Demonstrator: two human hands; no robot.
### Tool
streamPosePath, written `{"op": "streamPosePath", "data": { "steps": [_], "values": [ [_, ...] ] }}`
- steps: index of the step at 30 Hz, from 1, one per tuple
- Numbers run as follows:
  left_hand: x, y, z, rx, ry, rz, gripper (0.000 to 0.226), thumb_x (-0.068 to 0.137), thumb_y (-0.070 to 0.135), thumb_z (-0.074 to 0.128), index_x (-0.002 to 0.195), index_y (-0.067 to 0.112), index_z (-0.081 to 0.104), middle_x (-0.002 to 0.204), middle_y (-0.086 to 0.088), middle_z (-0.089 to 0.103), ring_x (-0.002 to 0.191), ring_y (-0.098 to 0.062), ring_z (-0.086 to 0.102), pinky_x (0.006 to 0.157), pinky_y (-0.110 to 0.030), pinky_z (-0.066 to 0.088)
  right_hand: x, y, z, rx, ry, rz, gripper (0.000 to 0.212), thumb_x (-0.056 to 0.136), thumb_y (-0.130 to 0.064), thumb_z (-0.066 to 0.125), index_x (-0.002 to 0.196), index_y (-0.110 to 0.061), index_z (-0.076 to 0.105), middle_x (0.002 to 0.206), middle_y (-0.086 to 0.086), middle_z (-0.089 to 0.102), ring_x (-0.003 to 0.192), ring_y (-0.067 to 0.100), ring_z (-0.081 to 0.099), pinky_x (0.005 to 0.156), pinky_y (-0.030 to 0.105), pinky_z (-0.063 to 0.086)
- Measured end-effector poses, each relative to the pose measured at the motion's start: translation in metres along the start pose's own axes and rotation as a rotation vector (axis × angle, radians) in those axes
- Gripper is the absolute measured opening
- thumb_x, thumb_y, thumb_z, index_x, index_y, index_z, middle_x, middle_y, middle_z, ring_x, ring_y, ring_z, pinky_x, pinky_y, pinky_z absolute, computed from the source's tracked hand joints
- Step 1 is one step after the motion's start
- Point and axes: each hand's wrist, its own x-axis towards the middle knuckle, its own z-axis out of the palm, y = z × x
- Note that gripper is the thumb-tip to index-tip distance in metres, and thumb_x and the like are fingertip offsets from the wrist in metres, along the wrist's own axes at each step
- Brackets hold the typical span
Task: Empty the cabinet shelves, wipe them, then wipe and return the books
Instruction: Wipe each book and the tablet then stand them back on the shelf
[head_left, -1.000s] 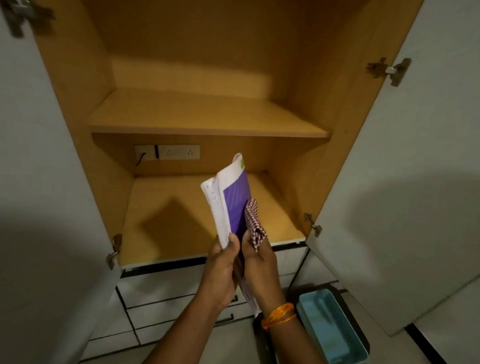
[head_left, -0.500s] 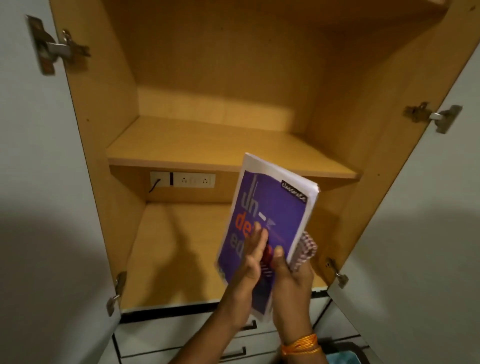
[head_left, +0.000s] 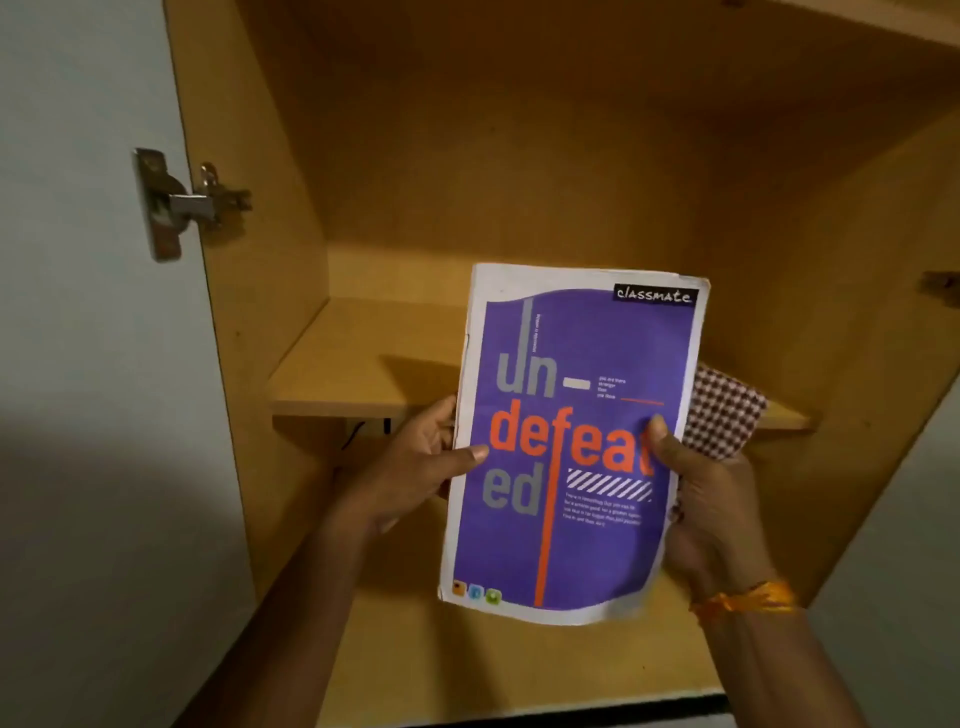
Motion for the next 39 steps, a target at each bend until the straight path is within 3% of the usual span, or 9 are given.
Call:
{"op": "streamPosePath", "data": {
  "steps": [3,9,12,16,20,25,29,36,39],
  "values": [
    [0.007,0.012,-0.014,-0.008,0.050,0.054,0.050,0.084,0.021,0.067,0.131,0.026,0.052,0.119,0.002,0.073,0.112,-0.019,0.071,0.076,-0.033,0.062,0.028,-0.003,0.023,0.001,-0.019,0.062,0.039,0.089,-0.025,0.074,0.125,-0.015,0.065,0.116,0.013,0.073,0.101,0.044,0.070,0.090,0.069,0.051],
    [0.026,0.043,-0.036,0.049,0.204,0.145,0.043,0.084,0.023,0.067,0.125,0.029,0.055,0.117,0.002,0.074,0.107,-0.019,0.073,0.079,-0.038,0.063,0.076,-0.014,0.070,0.017,-0.053,0.063,0.030,0.096,-0.034,0.065,0.116,-0.011,0.067,0.106,0.011,0.076,0.094,0.035,0.074,0.082,0.054,0.059],
    [0.037,0.059,-0.047,0.087,0.279,0.192,0.044,0.085,0.026,0.067,0.127,0.026,0.055,0.117,0.003,0.073,0.106,-0.019,0.073,0.080,-0.042,0.062,0.107,-0.019,0.098,0.017,0.059,-0.162,0.017,0.101,-0.028,0.058,0.112,-0.019,0.068,0.107,0.001,0.076,0.098,0.026,0.074,0.079,0.044,0.061],
    [0.055,0.080,-0.058,0.198,0.424,0.275,0.028,0.097,0.014,0.064,0.112,0.034,0.054,0.105,0.015,0.072,0.093,-0.007,0.074,0.068,-0.025,0.062,0.139,-0.016,0.137,-0.044,0.174,-0.427,0.023,0.097,-0.034,0.059,0.118,-0.031,0.066,0.117,-0.007,0.071,0.108,0.017,0.068,0.092,0.052,0.057],
    [0.077,0.088,-0.067,0.268,0.591,0.342,0.027,0.098,0.011,0.062,0.120,0.022,0.052,0.104,0.017,0.070,0.089,0.000,0.072,0.059,-0.013,0.054,0.155,0.009,0.178,-0.236,0.082,-0.571,0.035,0.092,-0.031,0.055,0.123,-0.021,0.070,0.117,-0.003,0.073,0.110,0.017,0.067,0.097,0.047,0.054],
    [0.113,0.093,-0.079,0.472,0.816,0.401,0.024,0.099,0.005,0.059,0.115,0.019,0.048,0.098,0.016,0.066,0.079,0.004,0.066,0.058,-0.004,0.046,0.177,0.043,0.228,-0.344,-0.262,-0.465,0.029,0.103,-0.027,0.051,0.123,-0.042,0.066,0.122,-0.015,0.070,0.114,0.012,0.065,0.100,0.038,0.053],
    [0.143,0.085,-0.091,0.607,0.955,0.402,0.034,0.095,0.007,0.063,0.124,0.019,0.051,0.111,0.004,0.072,0.091,-0.015,0.069,0.066,-0.018,0.046,0.198,0.065,0.262,-0.386,-0.426,-0.266,0.036,0.096,-0.056,0.048,0.123,-0.037,0.064,0.121,-0.003,0.071,0.106,0.022,0.069,0.095,0.045,0.056],
    [0.177,0.059,-0.121,0.651,1.044,0.340,0.043,0.097,0.010,0.062,0.137,0.019,0.047,0.125,-0.004,0.069,0.107,-0.022,0.069,0.082,-0.027,0.051,0.226,0.108,0.300,-0.254,-0.634,-0.086,0.035,0.091,-0.051,0.057,0.122,-0.037,0.067,0.112,-0.006,0.075,0.096,0.015,0.072,0.090,0.042,0.059],
    [0.191,0.048,-0.140,0.657,1.080,0.319,0.041,0.098,0.010,0.061,0.135,0.019,0.048,0.124,-0.004,0.069,0.105,-0.023,0.069,0.082,-0.028,0.052,0.236,0.122,0.313,-0.220,-0.677,-0.021,0.026,0.098,-0.038,0.058,0.122,-0.031,0.068,0.109,-0.004,0.076,0.091,0.013,0.074,0.085,0.036,0.061]
  ]
}}
